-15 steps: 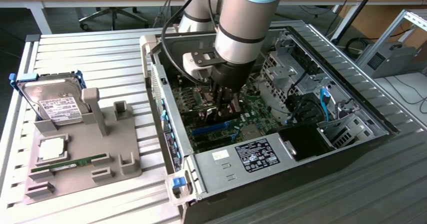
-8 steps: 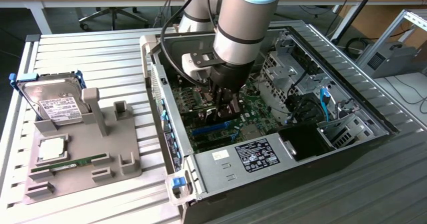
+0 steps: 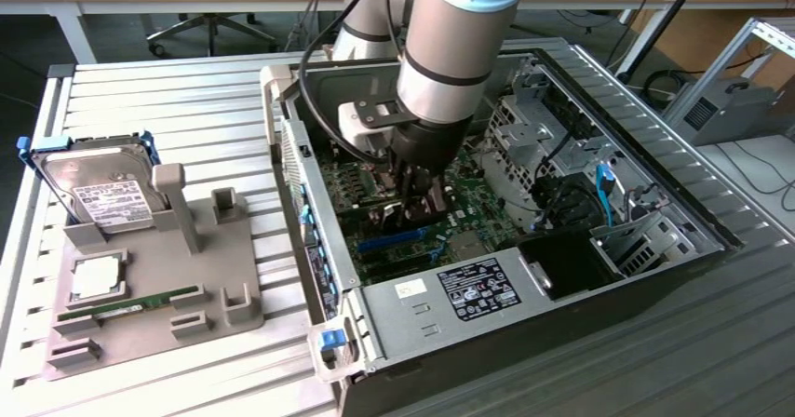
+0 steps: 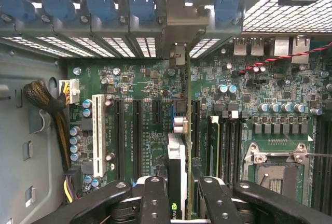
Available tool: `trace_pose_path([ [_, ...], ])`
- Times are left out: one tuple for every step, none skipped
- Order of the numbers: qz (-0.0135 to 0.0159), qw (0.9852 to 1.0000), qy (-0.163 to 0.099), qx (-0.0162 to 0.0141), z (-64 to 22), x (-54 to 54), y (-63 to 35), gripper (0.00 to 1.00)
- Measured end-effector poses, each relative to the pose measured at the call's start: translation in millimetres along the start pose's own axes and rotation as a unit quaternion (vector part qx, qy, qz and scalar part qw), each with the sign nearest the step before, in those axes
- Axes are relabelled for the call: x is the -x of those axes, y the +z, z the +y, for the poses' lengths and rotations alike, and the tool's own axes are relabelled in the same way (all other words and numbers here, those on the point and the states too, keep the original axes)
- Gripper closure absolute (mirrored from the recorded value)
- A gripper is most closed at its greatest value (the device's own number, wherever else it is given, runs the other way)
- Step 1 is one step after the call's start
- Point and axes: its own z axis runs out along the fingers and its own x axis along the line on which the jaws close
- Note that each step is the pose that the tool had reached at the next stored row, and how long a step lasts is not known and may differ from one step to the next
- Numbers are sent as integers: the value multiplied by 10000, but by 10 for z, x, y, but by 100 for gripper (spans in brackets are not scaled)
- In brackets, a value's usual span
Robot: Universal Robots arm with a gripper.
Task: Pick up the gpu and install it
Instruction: 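Insert the gpu into the slot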
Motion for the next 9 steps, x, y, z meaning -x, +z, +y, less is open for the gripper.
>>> trace_pose_path([
  [0,10000,0,0,0,0,4,73],
  [-1,10000,0,0,0,0,7,73],
  [0,10000,0,0,0,0,11,73],
  [0,10000,0,0,0,0,14,73],
  [0,10000,0,0,0,0,17,73],
  [0,10000,0,0,0,0,19,73],
  [0,10000,0,0,0,0,23,73],
  [0,10000,0,0,0,-1,25,73],
  [0,10000,0,0,0,-1,28,73],
])
